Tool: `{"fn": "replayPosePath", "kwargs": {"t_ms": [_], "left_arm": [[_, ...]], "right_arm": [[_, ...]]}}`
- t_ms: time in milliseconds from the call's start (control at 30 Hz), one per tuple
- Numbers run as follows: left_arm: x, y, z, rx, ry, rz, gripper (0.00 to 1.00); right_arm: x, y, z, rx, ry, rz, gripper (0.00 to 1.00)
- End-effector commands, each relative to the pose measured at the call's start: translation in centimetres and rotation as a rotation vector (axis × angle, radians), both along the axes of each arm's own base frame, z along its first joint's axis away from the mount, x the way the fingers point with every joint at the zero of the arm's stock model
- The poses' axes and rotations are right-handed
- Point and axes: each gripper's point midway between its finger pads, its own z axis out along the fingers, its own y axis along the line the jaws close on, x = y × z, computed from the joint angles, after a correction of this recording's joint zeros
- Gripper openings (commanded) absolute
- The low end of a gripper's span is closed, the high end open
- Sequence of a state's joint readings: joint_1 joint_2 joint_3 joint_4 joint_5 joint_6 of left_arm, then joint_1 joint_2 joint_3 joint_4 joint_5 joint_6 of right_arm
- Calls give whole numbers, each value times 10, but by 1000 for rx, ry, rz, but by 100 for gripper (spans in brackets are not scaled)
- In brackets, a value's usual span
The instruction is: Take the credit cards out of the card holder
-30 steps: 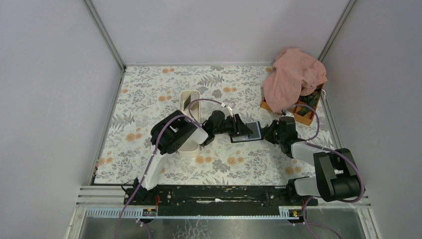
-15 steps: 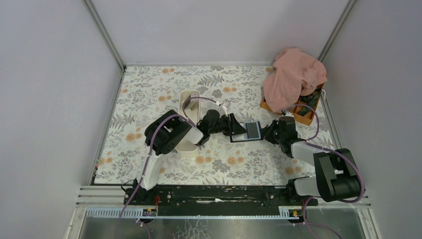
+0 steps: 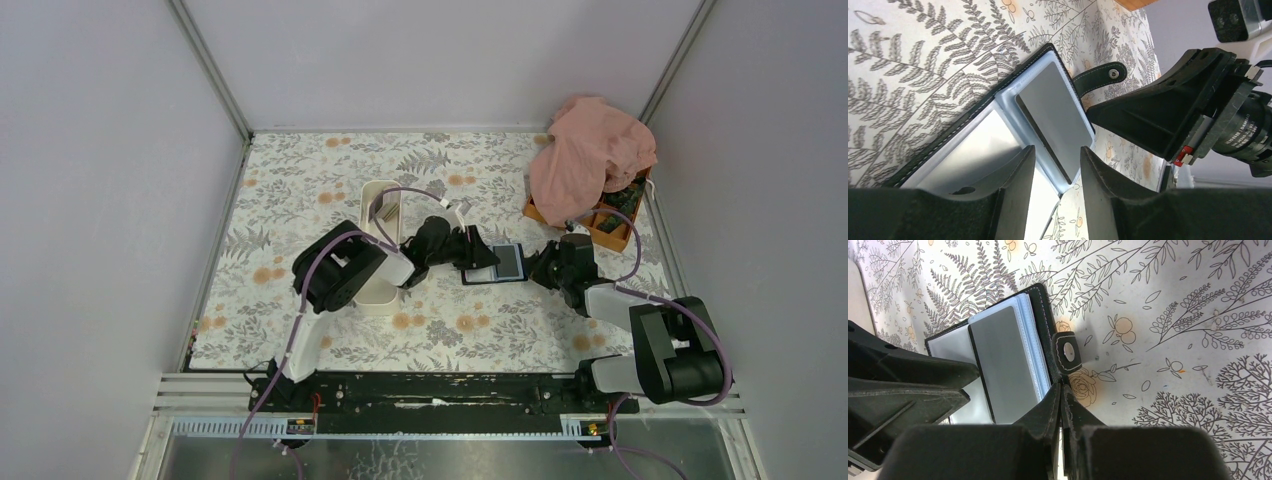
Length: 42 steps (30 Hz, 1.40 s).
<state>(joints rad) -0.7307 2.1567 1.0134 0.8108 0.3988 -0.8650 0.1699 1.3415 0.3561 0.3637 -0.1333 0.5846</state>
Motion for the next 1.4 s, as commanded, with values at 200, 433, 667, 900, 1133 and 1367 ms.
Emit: {"fn": "replayPosePath", "kwargs": {"t_ms": [200, 433, 667, 900, 1133, 1367], "left_arm": [[1, -17, -2, 29, -54, -27, 47], [-6, -24, 14, -27, -52, -54, 56], [-14, -30, 21, -79, -34, -85, 59], [-20, -34, 36, -187, -8, -115, 59], [-25, -36, 34, -221, 26, -134, 59], [-30, -38, 39, -288, 62, -170, 59]], "right_arm": [[-5, 5, -5, 12, 36, 27, 6], [-5, 6, -10, 19, 47, 29, 6], [-5, 6, -13, 20, 54, 28, 7], [-7, 7, -15, 22, 56, 26, 6], [-7, 7, -17, 23, 61, 27, 6], [-8, 7, -19, 24, 65, 27, 6]]}}
